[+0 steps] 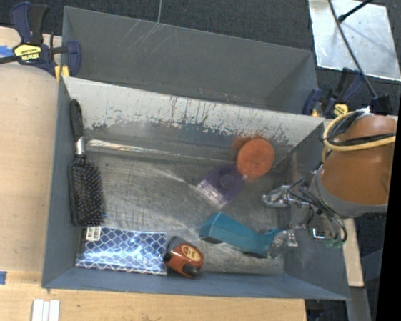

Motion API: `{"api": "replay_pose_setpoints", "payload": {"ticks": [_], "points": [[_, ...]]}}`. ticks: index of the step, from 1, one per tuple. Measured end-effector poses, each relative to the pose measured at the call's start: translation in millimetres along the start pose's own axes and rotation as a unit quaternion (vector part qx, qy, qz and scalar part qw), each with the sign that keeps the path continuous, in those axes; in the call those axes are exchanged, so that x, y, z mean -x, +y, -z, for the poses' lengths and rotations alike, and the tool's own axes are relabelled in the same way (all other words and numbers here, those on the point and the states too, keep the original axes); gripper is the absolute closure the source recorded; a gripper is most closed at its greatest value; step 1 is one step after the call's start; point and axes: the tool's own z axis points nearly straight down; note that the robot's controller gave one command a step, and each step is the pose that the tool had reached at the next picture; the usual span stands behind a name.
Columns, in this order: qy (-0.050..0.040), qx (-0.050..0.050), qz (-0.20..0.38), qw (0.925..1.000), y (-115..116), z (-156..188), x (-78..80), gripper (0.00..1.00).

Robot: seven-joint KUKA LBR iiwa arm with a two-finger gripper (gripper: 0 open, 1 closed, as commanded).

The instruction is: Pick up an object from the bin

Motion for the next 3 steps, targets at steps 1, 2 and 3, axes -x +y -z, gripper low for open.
{"api": "replay_pose_setpoints", "payload": {"ticks": [1, 2, 3], "points": [[-0.0040, -0.001, 0.001, 1.0000, 0, 4, 2.1, 0.00], [-0.0033, 0.000, -0.028, 0.9996, 17, -5, -1.4, 0.00], [-0.0040, 0.000, -0.062, 0.9981, 30, -6, 1.1, 0.00]]}}
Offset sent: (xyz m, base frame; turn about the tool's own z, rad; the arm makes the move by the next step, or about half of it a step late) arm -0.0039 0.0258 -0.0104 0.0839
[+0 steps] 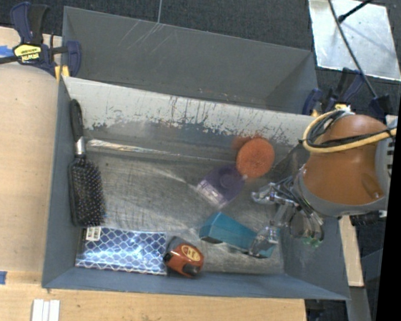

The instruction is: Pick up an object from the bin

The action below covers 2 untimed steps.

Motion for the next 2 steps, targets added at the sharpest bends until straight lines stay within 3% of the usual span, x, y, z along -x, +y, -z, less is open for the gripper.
{"api": "replay_pose_setpoints", "payload": {"ticks": [1, 2], "points": [[0.0020, 0.000, 0.007, 1.0000, 12, -4, -6.1, 0.00], [0.0021, 0.000, -0.036, 0.9993, 19, -61, -3.6, 0.00]]}}
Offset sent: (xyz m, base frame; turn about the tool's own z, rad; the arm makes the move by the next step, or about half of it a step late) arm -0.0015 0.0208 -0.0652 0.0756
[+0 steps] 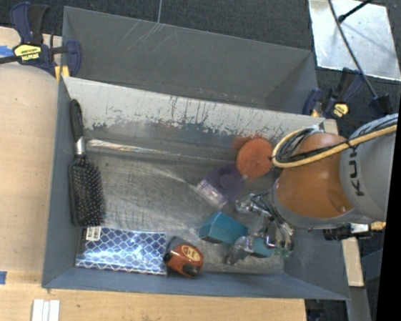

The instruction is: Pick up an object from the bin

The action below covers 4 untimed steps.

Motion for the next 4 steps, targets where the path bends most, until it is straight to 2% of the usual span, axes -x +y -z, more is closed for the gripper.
{"api": "replay_pose_setpoints", "payload": {"ticks": [1, 3, 4], "points": [[-0.0085, -0.001, -0.026, 0.9996, 5.3, 1.1, -0.4, 1.00], [-0.0090, -0.001, -0.026, 0.9996, 5.2, 2.3, -0.3, 1.00], [-0.0034, -0.001, -0.025, 0.9997, 5.3, 8.2, -2.4, 1.00]]}}
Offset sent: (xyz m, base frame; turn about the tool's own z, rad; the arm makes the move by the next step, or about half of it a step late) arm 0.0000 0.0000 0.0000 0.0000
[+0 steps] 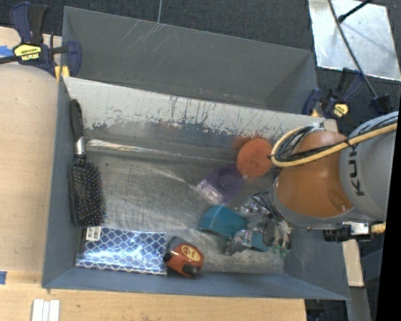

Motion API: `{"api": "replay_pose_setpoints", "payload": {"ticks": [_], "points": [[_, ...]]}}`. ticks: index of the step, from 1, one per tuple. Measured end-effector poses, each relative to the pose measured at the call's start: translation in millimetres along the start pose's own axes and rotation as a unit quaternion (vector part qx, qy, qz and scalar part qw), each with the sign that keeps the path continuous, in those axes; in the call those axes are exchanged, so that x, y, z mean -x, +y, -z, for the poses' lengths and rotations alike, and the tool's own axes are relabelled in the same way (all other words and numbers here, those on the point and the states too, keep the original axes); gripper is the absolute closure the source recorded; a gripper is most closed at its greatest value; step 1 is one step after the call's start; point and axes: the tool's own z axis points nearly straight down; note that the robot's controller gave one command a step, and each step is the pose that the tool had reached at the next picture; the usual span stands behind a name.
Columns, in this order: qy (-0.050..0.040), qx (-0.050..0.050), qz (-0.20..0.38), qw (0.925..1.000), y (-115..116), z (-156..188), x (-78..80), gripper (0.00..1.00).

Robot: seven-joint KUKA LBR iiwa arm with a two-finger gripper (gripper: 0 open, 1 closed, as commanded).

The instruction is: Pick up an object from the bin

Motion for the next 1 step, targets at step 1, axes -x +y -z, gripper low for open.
{"api": "replay_pose_setpoints", "payload": {"ticks": [1], "points": [[0.0068, 0.000, 0.001, 1.0000, -0.2, 14.9, -2.8, 1.00]]}}
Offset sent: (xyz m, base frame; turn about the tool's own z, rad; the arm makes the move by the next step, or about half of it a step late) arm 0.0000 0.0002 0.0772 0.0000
